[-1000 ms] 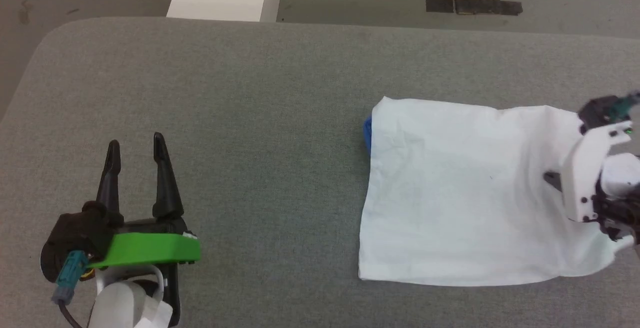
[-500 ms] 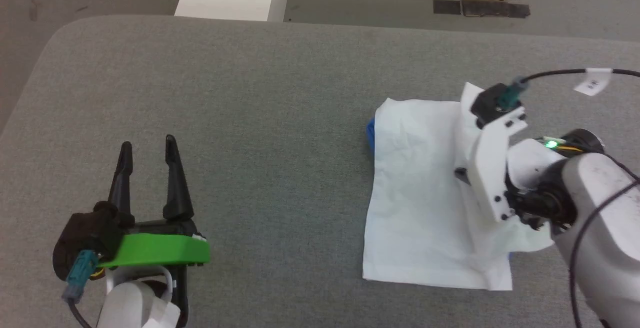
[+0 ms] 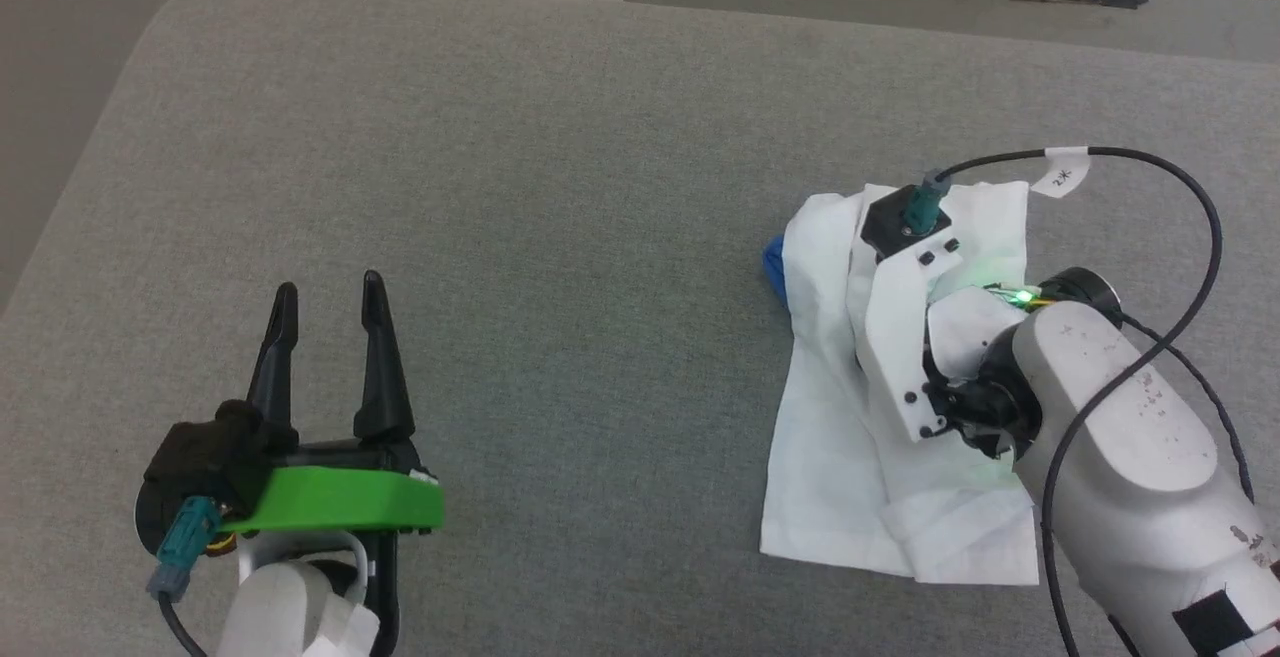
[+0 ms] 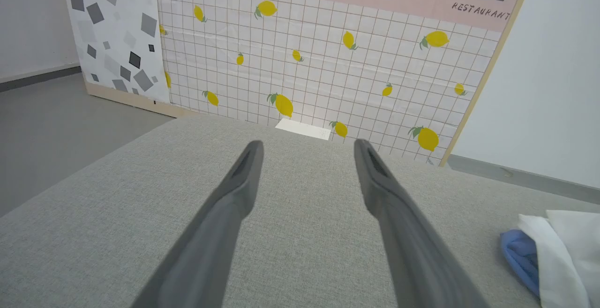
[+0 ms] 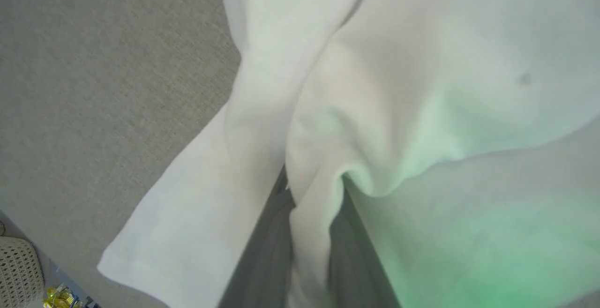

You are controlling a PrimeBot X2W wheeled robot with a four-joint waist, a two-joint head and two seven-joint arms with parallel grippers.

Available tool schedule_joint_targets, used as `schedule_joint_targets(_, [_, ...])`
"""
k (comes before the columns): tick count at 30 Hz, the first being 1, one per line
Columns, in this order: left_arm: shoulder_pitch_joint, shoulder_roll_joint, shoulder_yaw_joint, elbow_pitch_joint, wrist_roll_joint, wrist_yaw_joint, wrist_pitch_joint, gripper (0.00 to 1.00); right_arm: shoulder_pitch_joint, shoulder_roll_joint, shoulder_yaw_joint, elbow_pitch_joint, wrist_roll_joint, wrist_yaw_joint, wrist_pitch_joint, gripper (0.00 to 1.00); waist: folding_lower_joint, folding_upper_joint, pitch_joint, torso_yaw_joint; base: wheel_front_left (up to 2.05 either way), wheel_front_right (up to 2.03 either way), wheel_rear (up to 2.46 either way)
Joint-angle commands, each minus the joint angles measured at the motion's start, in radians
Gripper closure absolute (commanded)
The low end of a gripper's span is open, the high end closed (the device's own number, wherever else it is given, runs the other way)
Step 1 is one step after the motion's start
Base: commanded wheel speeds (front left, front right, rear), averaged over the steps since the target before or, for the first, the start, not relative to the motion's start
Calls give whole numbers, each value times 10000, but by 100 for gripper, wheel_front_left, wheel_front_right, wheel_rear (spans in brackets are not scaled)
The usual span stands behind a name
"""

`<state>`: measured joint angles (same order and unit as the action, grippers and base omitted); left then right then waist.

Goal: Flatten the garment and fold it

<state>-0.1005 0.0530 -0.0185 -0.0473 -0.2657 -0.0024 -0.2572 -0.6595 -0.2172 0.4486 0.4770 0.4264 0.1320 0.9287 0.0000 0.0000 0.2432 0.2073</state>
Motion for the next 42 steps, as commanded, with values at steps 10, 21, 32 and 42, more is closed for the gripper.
schedule_joint_targets(10, [-38, -28, 22, 105, 56, 27, -45, 0, -450, 709, 1033, -409, 545, -13, -1280, 0, 0, 0, -351, -246, 0, 0, 0])
schedule_joint_targets(21, [103, -28, 174, 162, 390, -139, -45, 0, -277, 435, 594, -1574, 621, -13, -3136, 0, 0, 0, -1038, -984, 0, 0, 0])
schedule_joint_targets(32, [209, -28, 185, 64, 553, -115, -45, 0, 1837, 496, -2519, -2009, -2019, -13, -3733, 0, 0, 0, -1062, -1392, 0, 0, 0])
schedule_joint_targets(42, [8, -28, -30, 103, 669, -151, -45, 0, 2504, 1291, -3201, -902, -3387, -13, -3370, 0, 0, 0, -529, -981, 0, 0, 0])
